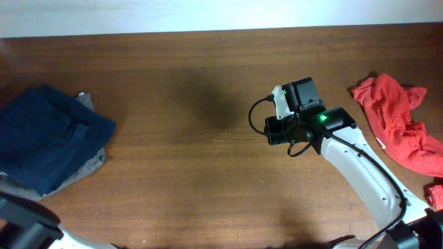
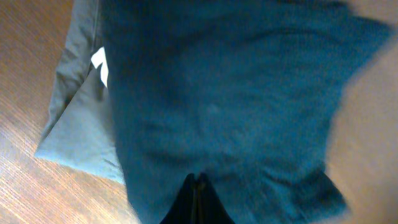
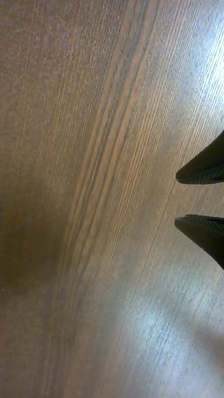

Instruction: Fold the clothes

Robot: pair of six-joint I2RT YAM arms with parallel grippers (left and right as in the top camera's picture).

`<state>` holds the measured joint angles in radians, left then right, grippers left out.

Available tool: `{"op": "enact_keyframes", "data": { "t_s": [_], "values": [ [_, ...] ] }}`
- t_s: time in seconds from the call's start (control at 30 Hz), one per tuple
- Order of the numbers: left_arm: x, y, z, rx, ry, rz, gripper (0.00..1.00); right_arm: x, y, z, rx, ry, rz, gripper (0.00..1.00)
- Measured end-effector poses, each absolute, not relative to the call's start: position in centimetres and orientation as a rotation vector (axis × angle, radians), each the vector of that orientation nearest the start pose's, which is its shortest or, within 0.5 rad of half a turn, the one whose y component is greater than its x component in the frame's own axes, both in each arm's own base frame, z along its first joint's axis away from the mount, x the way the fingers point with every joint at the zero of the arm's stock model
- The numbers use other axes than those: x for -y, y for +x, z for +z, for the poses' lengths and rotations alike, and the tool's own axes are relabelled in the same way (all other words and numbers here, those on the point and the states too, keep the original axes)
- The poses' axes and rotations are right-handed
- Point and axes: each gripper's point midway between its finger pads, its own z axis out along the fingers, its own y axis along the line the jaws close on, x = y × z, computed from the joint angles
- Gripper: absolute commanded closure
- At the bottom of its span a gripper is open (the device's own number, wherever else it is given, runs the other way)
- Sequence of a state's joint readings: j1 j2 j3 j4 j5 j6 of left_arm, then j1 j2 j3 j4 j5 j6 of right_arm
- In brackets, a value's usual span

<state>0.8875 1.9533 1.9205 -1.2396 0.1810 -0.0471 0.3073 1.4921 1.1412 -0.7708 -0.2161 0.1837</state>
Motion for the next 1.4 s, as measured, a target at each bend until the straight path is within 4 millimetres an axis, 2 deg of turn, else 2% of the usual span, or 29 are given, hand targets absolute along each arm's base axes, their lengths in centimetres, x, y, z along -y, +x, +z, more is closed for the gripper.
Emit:
{"op": "enact_keyframes", "data": {
  "t_s": [0.17,0.3,0.4,0.73,1.03,1.27,1.4],
  "values": [
    [-32.5,32.6,13.0,-2.583,-1.25,-0.001,0.99,-14.4,32.7,13.1,-2.72,-0.213,0.452,0.78],
    [-32.4,33.3,8.5,-2.674,-1.301,0.067,0.99,-14.4,32.5,13.1,-2.726,-0.204,0.463,0.78],
    [-32.3,33.6,6.6,-2.718,-1.314,0.108,0.99,-14.4,32.5,13.1,-2.727,-0.203,0.464,0.78],
    [-31.5,35.4,4.7,-2.832,-1.221,0.355,0.99,-14.3,32.1,12.9,-2.748,-0.201,0.46,0.8],
    [-29.1,37.6,4.6,-2.904,-1.021,0.689,0.99,-14.2,31.9,12.8,-2.757,-0.2,0.458,0.79],
    [-25.3,39.5,4.6,-2.948,-0.896,0.711,0.99,-14.2,31.9,12.8,-2.757,-0.201,0.458,0.79],
    [-24.7,39.6,4.8,-2.949,-0.892,0.68,0.99,-14.2,31.9,12.8,-2.756,-0.201,0.458,0.8]
  ]
}}
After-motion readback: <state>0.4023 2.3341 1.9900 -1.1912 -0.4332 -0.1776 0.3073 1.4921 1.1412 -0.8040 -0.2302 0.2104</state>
